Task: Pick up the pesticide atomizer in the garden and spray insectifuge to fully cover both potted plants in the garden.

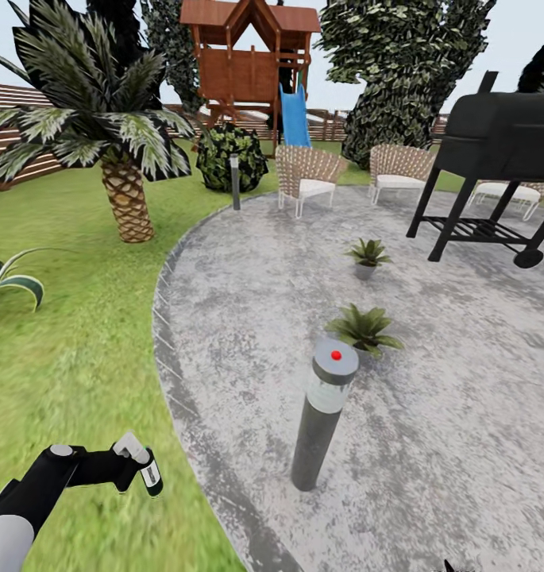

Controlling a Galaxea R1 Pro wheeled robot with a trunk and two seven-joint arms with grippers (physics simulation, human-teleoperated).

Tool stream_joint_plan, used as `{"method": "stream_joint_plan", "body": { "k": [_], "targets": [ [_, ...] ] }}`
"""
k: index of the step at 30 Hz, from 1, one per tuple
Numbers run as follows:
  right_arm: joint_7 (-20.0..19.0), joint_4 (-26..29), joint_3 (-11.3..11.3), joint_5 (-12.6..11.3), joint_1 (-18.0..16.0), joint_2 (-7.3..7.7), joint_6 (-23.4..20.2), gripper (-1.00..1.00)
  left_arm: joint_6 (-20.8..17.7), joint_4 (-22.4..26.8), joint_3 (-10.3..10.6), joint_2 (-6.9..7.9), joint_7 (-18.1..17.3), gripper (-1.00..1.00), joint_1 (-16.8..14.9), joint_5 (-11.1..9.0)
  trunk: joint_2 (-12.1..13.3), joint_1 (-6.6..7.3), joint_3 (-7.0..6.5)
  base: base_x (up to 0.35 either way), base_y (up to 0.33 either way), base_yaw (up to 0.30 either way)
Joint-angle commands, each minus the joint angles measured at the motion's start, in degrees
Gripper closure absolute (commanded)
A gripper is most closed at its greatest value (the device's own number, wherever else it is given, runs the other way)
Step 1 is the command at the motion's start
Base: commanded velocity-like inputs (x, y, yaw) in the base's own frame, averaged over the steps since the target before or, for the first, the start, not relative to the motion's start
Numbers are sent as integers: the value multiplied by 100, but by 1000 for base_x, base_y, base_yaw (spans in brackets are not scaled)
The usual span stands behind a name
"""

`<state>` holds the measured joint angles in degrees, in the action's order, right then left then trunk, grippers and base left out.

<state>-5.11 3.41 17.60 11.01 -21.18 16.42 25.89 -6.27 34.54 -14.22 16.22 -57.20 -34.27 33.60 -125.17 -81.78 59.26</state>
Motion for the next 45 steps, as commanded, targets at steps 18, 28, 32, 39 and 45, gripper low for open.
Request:
{"method": "stream_joint_plan", "body": {
  "k": [18,28,32,39,45],
  "targets": [
    [-28,-7,51,41,-6,2,21,-100,-59,8,-31,-5,-37,100,-1,15,-2,0,-36,94,331,-256],
    [-26,-7,51,41,-5,2,21,-100,-59,8,-28,-5,-37,100,-1,16,-2,0,-58,4,338,-257],
    [-26,-7,52,41,-2,2,21,-100,-59,8,-28,-5,-37,100,-1,15,-2,0,-67,0,339,-257],
    [-29,-7,51,41,-4,2,21,-100,-59,8,-35,-5,-37,100,-1,15,-2,0,-83,0,339,-258],
    [-33,-7,51,41,-5,2,21,-100,-59,8,-37,-5,-37,100,-1,15,-2,0,-96,0,339,-258]
  ]
}}
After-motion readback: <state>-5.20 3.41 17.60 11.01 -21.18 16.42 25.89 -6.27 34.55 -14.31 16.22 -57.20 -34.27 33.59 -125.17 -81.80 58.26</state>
